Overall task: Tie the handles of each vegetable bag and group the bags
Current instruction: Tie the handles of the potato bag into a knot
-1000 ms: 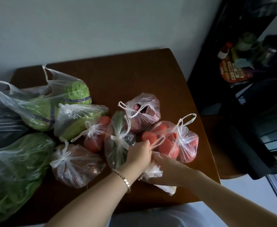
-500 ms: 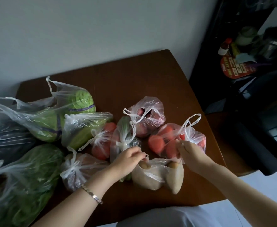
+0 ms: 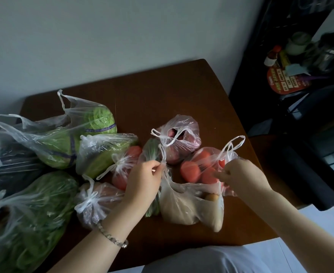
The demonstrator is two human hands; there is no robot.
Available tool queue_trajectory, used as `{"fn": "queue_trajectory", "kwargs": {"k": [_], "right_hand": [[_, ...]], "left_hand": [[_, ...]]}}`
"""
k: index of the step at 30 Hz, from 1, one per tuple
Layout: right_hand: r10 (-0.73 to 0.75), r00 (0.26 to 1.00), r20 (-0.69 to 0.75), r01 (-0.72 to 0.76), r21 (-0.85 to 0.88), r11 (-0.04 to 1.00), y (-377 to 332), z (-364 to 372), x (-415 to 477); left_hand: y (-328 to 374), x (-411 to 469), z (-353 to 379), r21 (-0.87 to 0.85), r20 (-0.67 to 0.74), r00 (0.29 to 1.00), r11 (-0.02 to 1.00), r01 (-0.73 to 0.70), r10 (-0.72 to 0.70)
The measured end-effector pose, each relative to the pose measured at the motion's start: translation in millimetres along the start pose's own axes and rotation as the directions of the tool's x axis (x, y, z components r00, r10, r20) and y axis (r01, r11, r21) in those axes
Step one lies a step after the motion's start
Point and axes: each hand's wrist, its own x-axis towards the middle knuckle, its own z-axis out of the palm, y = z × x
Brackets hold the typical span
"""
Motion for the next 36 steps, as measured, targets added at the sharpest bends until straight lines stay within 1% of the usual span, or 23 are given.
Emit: {"fn": "queue_trajectory", "kwargs": {"k": [1, 2, 3, 4, 5, 6, 8, 9, 11, 12, 13, 15, 17, 19, 21, 23, 25, 27, 29, 30, 33, 36], "right_hand": [[-0.041, 0.998, -0.055, 0.041, -0.010, 0.999, -2, -1, -4], [-0.070, 0.993, -0.099, 0.074, 0.039, 0.997, -4, -3, -9], [-0.099, 0.990, -0.104, 0.110, 0.104, 0.988, -5, -2, -12], [-0.118, 0.989, -0.094, 0.134, 0.194, 0.972, -7, -1, -14], [-0.133, 0.988, -0.075, 0.148, 0.275, 0.950, -8, 1, -15], [-0.164, 0.985, -0.057, 0.174, 0.347, 0.921, -8, 3, -17], [-0.239, 0.970, -0.038, 0.230, 0.442, 0.867, -6, 12, -21], [-0.256, 0.966, -0.031, 0.239, 0.476, 0.847, -5, 18, -25], [-0.260, 0.965, -0.032, 0.230, 0.579, 0.782, -4, 33, -29], [-0.253, 0.966, -0.047, 0.224, 0.635, 0.739, -4, 39, -30], [-0.246, 0.967, -0.072, 0.229, 0.676, 0.701, -6, 45, -29], [-0.236, 0.964, -0.125, 0.252, 0.715, 0.652, -11, 52, -26], [-0.233, 0.962, -0.145, 0.264, 0.719, 0.643, -17, 57, -22], [-0.216, 0.968, -0.129, 0.242, 0.709, 0.662, -21, 63, -18], [-0.160, 0.983, -0.093, 0.174, 0.757, 0.629, -21, 68, -15], [-0.087, 0.995, -0.041, 0.083, 0.827, 0.557, -22, 70, -13], [-0.047, 0.999, 0.005, 0.019, 0.870, 0.493, -24, 69, -12], [-0.031, 0.999, 0.031, -0.013, 0.881, 0.473, -23, 68, -11], [-0.053, 0.997, 0.062, -0.029, 0.876, 0.481, -22, 67, -10], [-0.076, 0.994, 0.079, -0.032, 0.870, 0.492, -21, 66, -9], [-0.133, 0.985, 0.114, -0.027, 0.849, 0.528, -18, 62, -8], [-0.200, 0.976, 0.086, 0.043, 0.823, 0.566, -17, 60, -8]], "left_hand": [[0, -1, 0, -0.032, -0.001, 0.998, 0.998, 0.056, -0.056], [-1, 0, 1, -0.104, 0.032, 0.989, 0.983, 0.150, -0.147], [-1, 1, 2, -0.224, 0.102, 0.958, 0.932, 0.286, -0.269], [1, 3, 2, -0.368, 0.200, 0.904, 0.826, 0.426, -0.377], [3, 3, 2, -0.490, 0.294, 0.846, 0.690, 0.532, -0.444], [4, 2, 4, -0.551, 0.352, 0.814, 0.600, 0.580, -0.463], [7, -3, 6, -0.579, 0.374, 0.830, 0.594, 0.558, -0.415], [7, -8, 7, -0.617, 0.378, 0.843, 0.574, 0.538, -0.383], [7, -16, 11, -0.711, 0.410, 0.864, 0.491, 0.503, -0.292], [9, -20, 13, -0.735, 0.418, 0.874, 0.473, 0.486, -0.247], [8, -24, 17, -0.733, 0.416, 0.883, 0.494, 0.468, -0.218], [8, -29, 26, -0.684, 0.398, 0.900, 0.596, 0.420, -0.177], [8, -32, 33, -0.614, 0.374, 0.913, 0.694, 0.377, -0.164], [5, -32, 40, -0.578, 0.376, 0.909, 0.721, 0.383, -0.181], [5, -33, 44, -0.596, 0.425, 0.878, 0.662, 0.454, -0.220], [8, -33, 47, -0.629, 0.477, 0.844, 0.576, 0.522, -0.245], [11, -30, 46, -0.655, 0.510, 0.806, 0.470, 0.591, -0.302], [11, -26, 47, -0.648, 0.542, 0.749, 0.377, 0.661, -0.381], [10, -23, 47, -0.632, 0.586, 0.701, 0.311, 0.710, -0.407], [10, -22, 47, -0.629, 0.601, 0.694, 0.301, 0.717, -0.397], [11, -21, 48, -0.615, 0.614, 0.713, 0.360, 0.701, -0.340], [11, -20, 50, -0.634, 0.549, 0.752, 0.406, 0.659, -0.364]]}}
